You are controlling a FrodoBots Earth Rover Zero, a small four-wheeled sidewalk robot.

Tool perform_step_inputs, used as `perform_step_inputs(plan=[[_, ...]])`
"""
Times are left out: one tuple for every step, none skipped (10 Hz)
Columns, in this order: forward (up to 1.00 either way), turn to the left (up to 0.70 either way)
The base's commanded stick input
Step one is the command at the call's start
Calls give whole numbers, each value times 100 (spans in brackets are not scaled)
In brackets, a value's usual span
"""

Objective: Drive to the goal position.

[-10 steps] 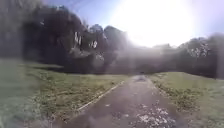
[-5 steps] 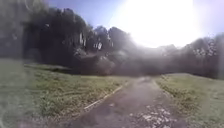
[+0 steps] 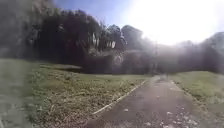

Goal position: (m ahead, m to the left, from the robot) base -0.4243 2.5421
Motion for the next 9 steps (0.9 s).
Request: perform_step_inputs(plan=[[50,27],[50,27],[0,31],[0,3],[0,0],[-50,-27],[-50,-27],[-50,-27],[-50,-27]])
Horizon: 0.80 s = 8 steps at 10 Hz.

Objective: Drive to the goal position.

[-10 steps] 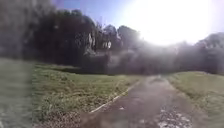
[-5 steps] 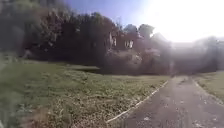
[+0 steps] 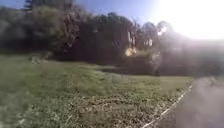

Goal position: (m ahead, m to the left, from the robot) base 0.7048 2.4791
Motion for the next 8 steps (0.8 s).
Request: perform_step_inputs(plan=[[-50,-27],[-50,-27],[-50,-27],[-50,-27],[-50,-27],[-50,-27],[-50,-27],[-50,-27]])
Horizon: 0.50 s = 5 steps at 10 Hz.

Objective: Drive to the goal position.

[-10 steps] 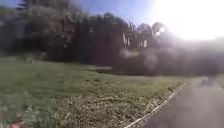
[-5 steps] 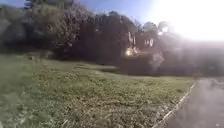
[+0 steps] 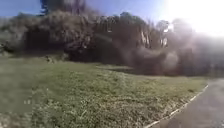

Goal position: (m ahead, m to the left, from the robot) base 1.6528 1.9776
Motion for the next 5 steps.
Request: perform_step_inputs(plan=[[-50,-27],[-50,-27],[-50,-27],[-50,-27],[-50,-27]])
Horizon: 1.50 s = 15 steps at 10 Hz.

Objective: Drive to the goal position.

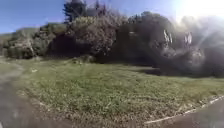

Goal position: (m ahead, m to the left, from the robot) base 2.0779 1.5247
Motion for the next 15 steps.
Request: perform_step_inputs(plan=[[-47,0],[-15,0],[16,0],[47,0],[50,27],[50,27],[50,27],[50,27],[50,27],[50,27],[50,27],[50,27],[50,27],[50,27],[50,27]])
